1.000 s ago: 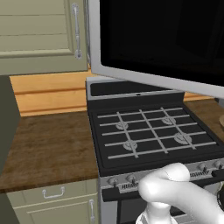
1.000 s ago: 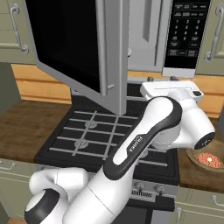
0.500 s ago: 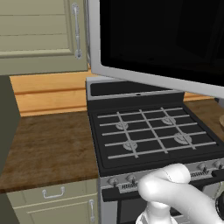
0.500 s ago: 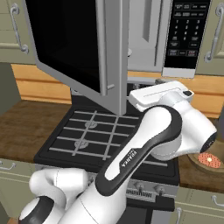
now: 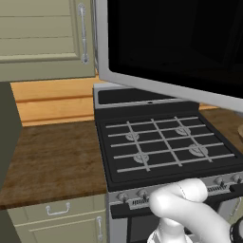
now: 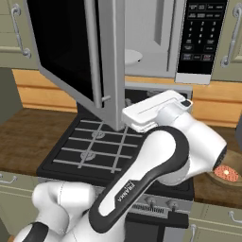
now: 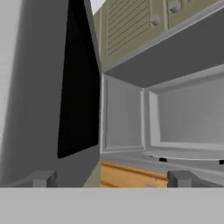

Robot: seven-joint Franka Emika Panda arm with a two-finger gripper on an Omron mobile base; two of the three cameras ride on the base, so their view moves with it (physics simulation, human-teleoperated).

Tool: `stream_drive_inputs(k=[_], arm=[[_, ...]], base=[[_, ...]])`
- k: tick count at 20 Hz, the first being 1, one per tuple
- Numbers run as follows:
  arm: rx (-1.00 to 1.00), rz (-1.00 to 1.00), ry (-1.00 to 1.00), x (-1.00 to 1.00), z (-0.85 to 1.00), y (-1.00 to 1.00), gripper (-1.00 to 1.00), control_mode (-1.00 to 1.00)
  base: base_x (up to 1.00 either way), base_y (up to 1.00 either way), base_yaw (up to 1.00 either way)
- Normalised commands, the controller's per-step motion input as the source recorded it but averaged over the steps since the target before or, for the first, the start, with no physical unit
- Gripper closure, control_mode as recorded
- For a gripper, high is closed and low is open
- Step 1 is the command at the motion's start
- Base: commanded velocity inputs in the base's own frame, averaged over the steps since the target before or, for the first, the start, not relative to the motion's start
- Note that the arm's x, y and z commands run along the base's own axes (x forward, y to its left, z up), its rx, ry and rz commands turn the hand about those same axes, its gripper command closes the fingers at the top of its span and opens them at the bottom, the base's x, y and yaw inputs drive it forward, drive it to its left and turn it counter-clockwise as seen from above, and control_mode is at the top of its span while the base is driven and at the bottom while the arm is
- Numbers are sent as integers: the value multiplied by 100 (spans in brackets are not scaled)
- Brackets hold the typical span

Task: Open the microwave, place the bowl with waffle inside the microwave, then close the microwave door and turn it on.

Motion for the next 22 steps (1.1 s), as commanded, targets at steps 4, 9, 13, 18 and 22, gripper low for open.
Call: stream_drive_inputs(k=[4, 9, 13, 18, 22], arm=[[-7, 23, 2, -58, 0, 77, -100, -100], [-11, 13, 0, -51, 0, 98, -100, -100], [-16, 4, 0, -25, 0, 100, -100, -100], [-16, 0, 0, -27, 0, 100, -100, -100], [-12, 0, 0, -48, 0, 100, -100, -100]], base=[[0, 0, 0], [0, 0, 0], [0, 0, 0], [0, 0, 0], [0, 0, 0]])
